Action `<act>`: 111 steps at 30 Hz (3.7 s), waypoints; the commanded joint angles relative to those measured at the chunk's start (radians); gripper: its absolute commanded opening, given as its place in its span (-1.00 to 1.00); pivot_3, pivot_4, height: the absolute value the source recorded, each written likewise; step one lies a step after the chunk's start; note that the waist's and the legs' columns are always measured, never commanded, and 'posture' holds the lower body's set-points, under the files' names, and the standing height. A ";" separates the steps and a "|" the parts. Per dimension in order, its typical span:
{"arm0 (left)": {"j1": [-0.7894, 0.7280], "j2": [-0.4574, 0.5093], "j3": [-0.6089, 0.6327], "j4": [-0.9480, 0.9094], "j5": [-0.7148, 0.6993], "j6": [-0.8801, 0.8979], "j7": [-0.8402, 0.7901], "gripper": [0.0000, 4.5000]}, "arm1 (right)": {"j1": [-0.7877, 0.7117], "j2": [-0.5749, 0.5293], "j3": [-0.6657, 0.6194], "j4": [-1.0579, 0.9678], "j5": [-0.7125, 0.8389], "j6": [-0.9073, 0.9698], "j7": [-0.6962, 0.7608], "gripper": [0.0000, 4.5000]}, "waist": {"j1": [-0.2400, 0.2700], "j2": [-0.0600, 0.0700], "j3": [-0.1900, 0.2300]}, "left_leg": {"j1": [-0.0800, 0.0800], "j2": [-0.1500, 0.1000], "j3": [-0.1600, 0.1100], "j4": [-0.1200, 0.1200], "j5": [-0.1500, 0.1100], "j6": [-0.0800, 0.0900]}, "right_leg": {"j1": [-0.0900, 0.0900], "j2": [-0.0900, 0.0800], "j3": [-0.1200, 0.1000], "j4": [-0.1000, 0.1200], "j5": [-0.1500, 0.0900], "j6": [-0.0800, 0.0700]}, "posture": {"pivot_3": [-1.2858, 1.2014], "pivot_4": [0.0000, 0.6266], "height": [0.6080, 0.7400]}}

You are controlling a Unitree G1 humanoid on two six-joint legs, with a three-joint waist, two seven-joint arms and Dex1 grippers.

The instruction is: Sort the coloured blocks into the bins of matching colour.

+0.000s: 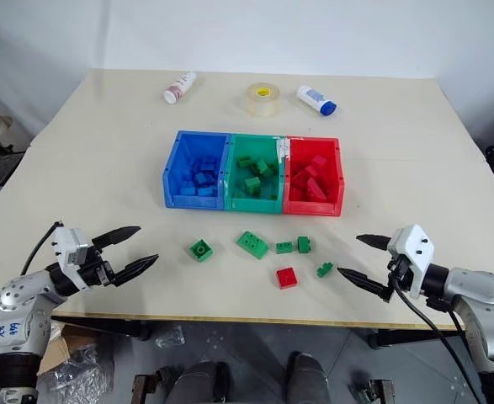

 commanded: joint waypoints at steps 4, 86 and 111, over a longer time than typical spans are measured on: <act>-0.029 0.002 -0.003 0.010 -0.010 0.027 0.004 0.99 | -0.017 0.002 -0.011 -0.014 -0.007 0.013 -0.037 1.00 | 0.000 0.000 0.000 | 0.000 0.000 0.000 0.000 0.000 0.000 | 0.000 0.000 0.000 0.000 0.000 0.000 | 0.03 -0.52 1.00; -0.115 -0.052 -0.087 0.028 0.021 -0.065 -0.019 1.00 | -0.660 0.324 0.263 0.265 -0.097 -0.023 -0.004 0.98 | -0.002 0.000 0.000 | -0.001 0.003 0.006 0.001 -0.001 -0.002 | -0.006 0.004 0.007 0.003 0.000 0.000 | 0.03 -0.52 1.00; -0.134 -0.043 -0.084 0.071 0.022 -0.083 -0.040 1.00 | -0.208 -0.048 0.273 -0.157 -0.011 0.234 0.138 0.98 | -0.002 0.000 0.000 | 0.001 0.010 0.010 0.004 -0.003 -0.004 | -0.007 0.010 0.010 0.002 0.001 -0.002 | 0.03 -0.52 1.00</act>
